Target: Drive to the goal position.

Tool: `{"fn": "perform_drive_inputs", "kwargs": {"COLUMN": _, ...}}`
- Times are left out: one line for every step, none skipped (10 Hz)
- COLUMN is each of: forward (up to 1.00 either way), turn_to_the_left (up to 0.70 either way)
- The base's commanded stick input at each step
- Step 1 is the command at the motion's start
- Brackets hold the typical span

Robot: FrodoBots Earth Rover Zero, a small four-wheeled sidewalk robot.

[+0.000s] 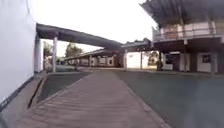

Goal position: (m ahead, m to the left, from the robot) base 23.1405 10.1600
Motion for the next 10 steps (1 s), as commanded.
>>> {"fn": "perform_drive_inputs", "kwargs": {"forward": 0.70, "turn_to_the_left": 0.00}}
{"fn": "perform_drive_inputs", "kwargs": {"forward": 0.70, "turn_to_the_left": 0.00}}
{"fn": "perform_drive_inputs", "kwargs": {"forward": 0.70, "turn_to_the_left": 0.06}}
{"fn": "perform_drive_inputs", "kwargs": {"forward": 0.70, "turn_to_the_left": 0.29}}
{"fn": "perform_drive_inputs", "kwargs": {"forward": 0.70, "turn_to_the_left": 0.13}}
{"fn": "perform_drive_inputs", "kwargs": {"forward": 0.70, "turn_to_the_left": 0.04}}
{"fn": "perform_drive_inputs", "kwargs": {"forward": 0.70, "turn_to_the_left": 0.00}}
{"fn": "perform_drive_inputs", "kwargs": {"forward": 0.70, "turn_to_the_left": 0.00}}
{"fn": "perform_drive_inputs", "kwargs": {"forward": 0.70, "turn_to_the_left": 0.00}}
{"fn": "perform_drive_inputs", "kwargs": {"forward": 0.70, "turn_to_the_left": 0.00}}
